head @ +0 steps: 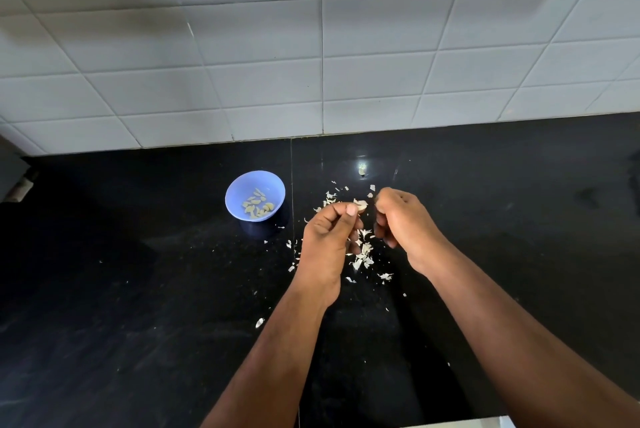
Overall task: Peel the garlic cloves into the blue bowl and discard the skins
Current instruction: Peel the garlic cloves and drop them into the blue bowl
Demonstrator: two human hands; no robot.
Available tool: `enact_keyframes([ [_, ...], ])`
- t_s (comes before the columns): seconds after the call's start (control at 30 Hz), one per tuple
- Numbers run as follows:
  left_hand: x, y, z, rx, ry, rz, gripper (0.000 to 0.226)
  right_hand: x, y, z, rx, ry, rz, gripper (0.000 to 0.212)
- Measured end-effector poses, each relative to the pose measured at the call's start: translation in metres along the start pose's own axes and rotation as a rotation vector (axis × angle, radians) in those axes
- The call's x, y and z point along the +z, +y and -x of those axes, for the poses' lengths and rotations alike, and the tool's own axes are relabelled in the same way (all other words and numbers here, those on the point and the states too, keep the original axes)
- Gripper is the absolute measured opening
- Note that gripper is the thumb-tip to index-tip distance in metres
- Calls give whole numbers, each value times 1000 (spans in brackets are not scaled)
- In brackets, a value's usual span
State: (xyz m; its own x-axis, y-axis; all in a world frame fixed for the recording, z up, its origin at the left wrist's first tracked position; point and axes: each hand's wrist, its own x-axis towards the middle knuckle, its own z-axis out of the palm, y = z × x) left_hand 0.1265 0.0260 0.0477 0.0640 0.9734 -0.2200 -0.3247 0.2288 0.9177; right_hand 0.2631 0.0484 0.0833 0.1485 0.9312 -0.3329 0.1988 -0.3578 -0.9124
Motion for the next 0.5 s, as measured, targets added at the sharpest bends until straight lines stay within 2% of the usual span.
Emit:
enact_keyframes([
  [0.1, -1, 1, -2, -13, 33, -10, 12, 0, 2, 5, -79, 7, 46, 42],
  [0.13, -1, 2, -3, -11, 41, -15, 12, -1, 4, 5, -117, 5, 48, 34],
  [0.17, -3, 2, -3, -3, 46, -25, 12, -2, 5, 5, -144, -8, 29, 17],
  [0.2, -4, 4, -3, 4, 49, -37, 13, -3, 6, 6, -159, -26, -5, 11],
  [0.23, -5, 4, -4, 11, 52, -50, 13, -4, 7, 6, -177, -42, -31, 23],
  [0.3, -6, 5, -4, 23, 55, -73, 12, -6, 7, 8, -227, -78, -36, 32],
  [0.4, -7, 7, -3, 21, 68, -101, 10, -4, 7, 11, -287, -103, -28, 21],
  [0.5, -10, 8, -5, -3, 122, -112, 4, -2, 7, 11, -312, -41, 8, 12],
])
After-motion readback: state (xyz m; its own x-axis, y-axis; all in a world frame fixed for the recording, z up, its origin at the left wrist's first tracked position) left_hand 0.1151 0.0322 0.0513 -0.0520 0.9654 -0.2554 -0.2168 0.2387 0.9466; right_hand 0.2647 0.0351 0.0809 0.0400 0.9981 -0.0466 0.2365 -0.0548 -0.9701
